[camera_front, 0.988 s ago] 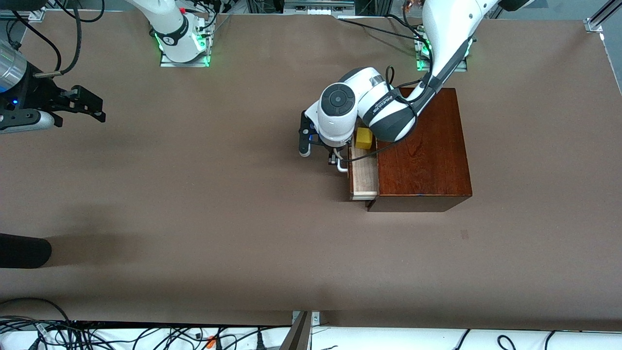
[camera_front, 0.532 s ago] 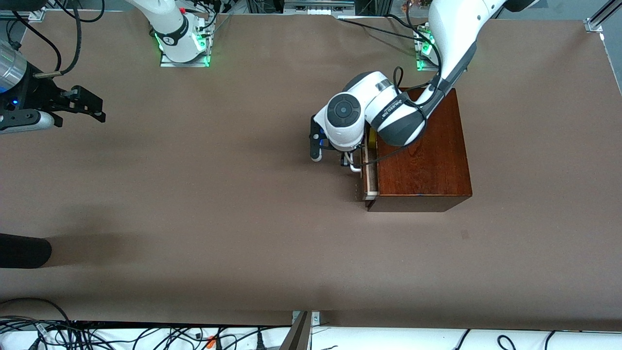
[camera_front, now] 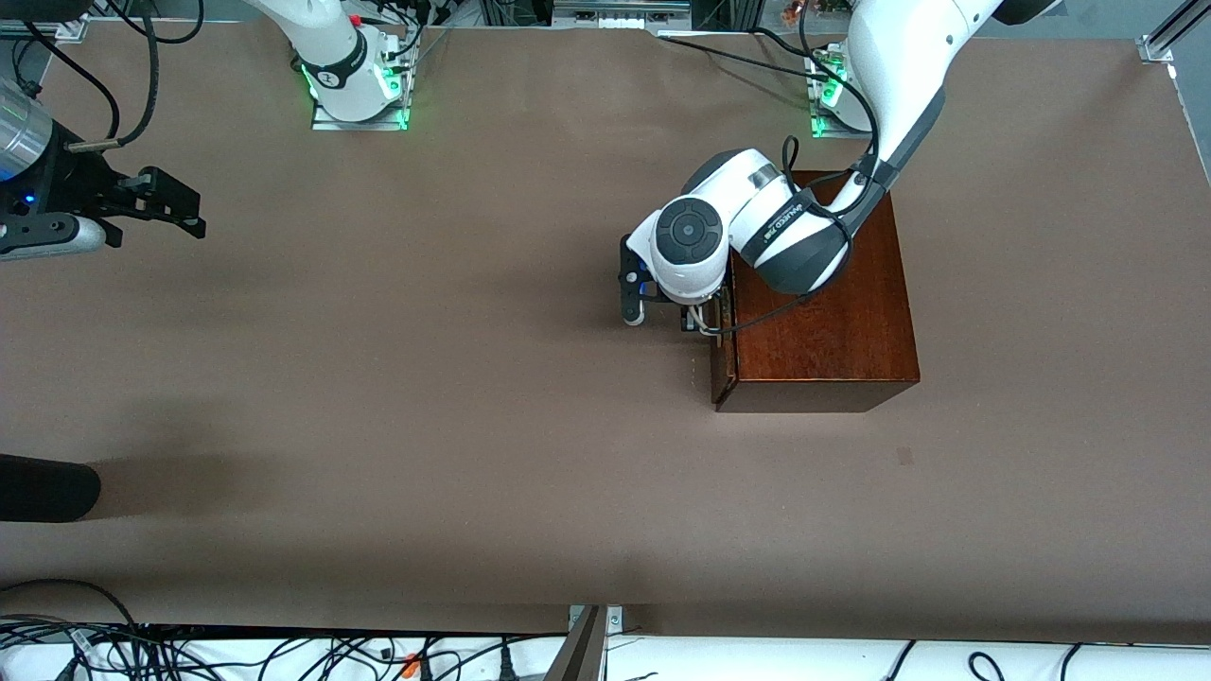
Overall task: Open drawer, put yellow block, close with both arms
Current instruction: 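Push the drawer shut into the box with the left gripper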
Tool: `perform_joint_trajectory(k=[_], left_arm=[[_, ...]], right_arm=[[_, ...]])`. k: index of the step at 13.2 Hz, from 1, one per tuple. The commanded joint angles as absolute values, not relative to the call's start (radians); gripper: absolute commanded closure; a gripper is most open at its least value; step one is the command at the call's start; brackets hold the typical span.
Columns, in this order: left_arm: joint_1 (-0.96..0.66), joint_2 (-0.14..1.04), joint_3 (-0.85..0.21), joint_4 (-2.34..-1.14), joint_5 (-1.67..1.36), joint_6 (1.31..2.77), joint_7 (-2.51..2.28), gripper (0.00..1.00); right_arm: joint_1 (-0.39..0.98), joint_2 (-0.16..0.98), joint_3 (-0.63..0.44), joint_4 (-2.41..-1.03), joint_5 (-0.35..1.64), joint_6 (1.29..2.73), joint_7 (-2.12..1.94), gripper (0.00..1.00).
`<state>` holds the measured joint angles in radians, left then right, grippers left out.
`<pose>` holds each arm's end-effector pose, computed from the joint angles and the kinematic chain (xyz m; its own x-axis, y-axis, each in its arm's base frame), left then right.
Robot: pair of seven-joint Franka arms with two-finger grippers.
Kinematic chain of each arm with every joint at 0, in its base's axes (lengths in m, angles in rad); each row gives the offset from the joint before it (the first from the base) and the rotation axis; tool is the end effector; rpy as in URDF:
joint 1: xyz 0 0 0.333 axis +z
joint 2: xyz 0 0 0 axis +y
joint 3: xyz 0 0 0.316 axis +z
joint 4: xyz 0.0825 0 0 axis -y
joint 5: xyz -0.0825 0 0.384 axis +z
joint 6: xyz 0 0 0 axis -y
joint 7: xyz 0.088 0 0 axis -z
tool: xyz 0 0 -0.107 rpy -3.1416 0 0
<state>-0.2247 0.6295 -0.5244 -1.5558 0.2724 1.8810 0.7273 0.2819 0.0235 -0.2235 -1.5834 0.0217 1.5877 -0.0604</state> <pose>0.5359 -0.4039 0.2998 0.0228 -0.9932 -0.1138 -0.9813 -0.0440 0.1875 0.5612 0.0366 0.6072 0.9928 0.1181 -0.0176 0.1178 -0.9929 -0.0176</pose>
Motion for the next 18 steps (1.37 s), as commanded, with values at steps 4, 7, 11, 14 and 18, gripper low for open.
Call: perform_joint_trajectory(k=[4, 7, 11, 14, 18], left_arm=[[-0.216, 0.597, -0.528, -1.545, 0.278, 1.856, 0.706, 0.45], [-0.209, 0.586, -0.529, -1.545, 0.275, 1.856, 0.704, 0.00], [-0.212, 0.503, -0.531, -1.473, 0.272, 1.788, 0.594, 0.00], [-0.183, 0.497, -0.526, -1.305, 0.272, 1.610, 0.522, 0.00], [-0.057, 0.482, -0.529, -1.221, 0.234, 1.459, 0.434, 0.00]], right_arm=[[0.281, 0.028, -0.222, -1.568, 0.014, 1.575, -0.049, 0.00], [0.281, 0.028, -0.222, -1.568, 0.014, 1.575, -0.049, 0.00], [0.281, 0.028, -0.222, -1.568, 0.014, 1.575, -0.049, 0.00], [0.281, 0.028, -0.222, -1.568, 0.014, 1.575, -0.049, 0.00], [0.282, 0.028, -0.222, -1.568, 0.015, 1.575, -0.049, 0.00]])
